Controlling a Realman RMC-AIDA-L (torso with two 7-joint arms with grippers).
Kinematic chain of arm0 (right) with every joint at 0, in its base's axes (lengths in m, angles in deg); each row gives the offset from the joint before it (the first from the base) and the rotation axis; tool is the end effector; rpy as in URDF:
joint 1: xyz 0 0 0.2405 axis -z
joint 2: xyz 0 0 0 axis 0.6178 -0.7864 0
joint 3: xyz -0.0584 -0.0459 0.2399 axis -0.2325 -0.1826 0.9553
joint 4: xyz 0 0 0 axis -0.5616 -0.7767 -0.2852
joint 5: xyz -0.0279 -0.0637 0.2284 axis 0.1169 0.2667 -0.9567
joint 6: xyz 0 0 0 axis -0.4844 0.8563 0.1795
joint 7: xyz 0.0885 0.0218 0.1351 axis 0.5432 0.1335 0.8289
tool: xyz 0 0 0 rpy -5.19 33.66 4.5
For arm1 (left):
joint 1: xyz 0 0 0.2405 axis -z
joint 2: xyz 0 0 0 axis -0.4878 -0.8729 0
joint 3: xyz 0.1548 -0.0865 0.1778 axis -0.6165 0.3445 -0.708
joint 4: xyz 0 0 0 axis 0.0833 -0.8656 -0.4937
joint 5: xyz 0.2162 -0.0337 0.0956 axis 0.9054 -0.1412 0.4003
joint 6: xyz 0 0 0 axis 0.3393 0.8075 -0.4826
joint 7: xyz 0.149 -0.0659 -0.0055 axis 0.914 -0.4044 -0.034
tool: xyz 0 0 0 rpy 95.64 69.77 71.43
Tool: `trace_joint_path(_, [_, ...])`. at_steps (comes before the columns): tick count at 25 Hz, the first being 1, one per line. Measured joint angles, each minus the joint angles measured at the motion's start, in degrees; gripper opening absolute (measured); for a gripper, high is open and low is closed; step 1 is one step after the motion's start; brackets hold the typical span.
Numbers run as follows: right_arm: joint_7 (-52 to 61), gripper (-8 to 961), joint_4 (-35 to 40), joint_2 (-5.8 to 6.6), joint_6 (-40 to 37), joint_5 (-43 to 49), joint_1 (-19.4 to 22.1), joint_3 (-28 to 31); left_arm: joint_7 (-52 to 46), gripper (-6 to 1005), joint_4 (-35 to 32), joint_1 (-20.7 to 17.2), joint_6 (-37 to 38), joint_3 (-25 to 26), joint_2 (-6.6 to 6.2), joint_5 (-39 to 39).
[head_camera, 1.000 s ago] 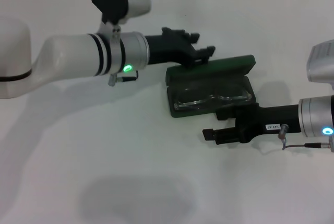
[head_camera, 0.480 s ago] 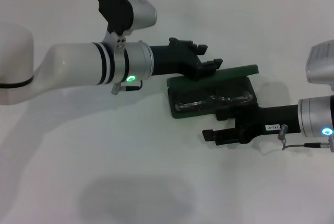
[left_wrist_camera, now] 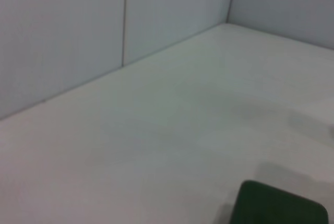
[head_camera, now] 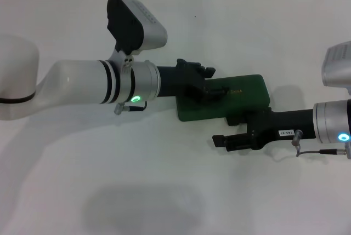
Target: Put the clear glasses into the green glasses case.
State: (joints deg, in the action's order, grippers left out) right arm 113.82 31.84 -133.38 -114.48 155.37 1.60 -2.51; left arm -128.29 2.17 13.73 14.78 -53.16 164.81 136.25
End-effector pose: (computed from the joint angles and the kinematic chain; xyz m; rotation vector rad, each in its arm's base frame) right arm 0.2493 0.3668 -0.1015 -2.8435 0.8579 0.4667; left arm -0.1938 0.4073 -0.1514 -2.7108 -0.5592 -0.3782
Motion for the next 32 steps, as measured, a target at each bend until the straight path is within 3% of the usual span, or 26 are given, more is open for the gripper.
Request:
trace_joint_path(6, [0.0, 840, 0.1, -0.01, -1.0, -0.4, 0.0, 0.0, 0.0, 544, -3.5, -2.7, 0.6, 1.6, -0.09, -0.6])
trace_joint_path(10, [-0.3, 840, 2.2, 0.11, -5.7, -0.4, 0.5, 0.2, 2.6, 544, -11.5, -8.8, 6.7, 10.3, -0.11, -2.2])
trace_joint_path(13, [-0.7, 840, 8.4, 0.86, -14.7, -0.4, 2.1, 1.7, 5.2, 545, -14.8, -12.2, 16.1, 18.1, -0.41, -6.6])
trace_joint_path(17, [-2.4, 840, 20.4, 1.53, -21.5, -0.1, 6.9, 9.7, 4.9, 545, -16.5, -14.8, 31.8, 31.8, -2.68, -8.9])
trace_joint_path(20, [-7.7, 840, 24.4, 1.21, -24.1, -0.4, 9.1, 14.7, 3.9, 545, -15.4, -16.5, 41.1, 35.0, -5.79, -6.4])
trace_joint_path(22, [-13.9, 840, 23.9, 0.82, -27.9, -0.6, 10.2, 17.3, 5.4, 545, -13.3, -17.8, 44.6, 35.2, -6.59, -4.4])
trace_joint_path(27, [-28.9, 840, 16.0, 0.67, -32.1, -5.0, 12.1, 18.6, 14.4, 545, -10.0, -22.8, 45.3, 35.3, -3.83, -0.3])
trace_joint_path(32, [-34.0, 840, 12.7, 0.83, -32.5, -7.5, 12.5, 18.5, 17.3, 546, -10.1, -23.6, 45.7, 35.3, -2.26, 6.8])
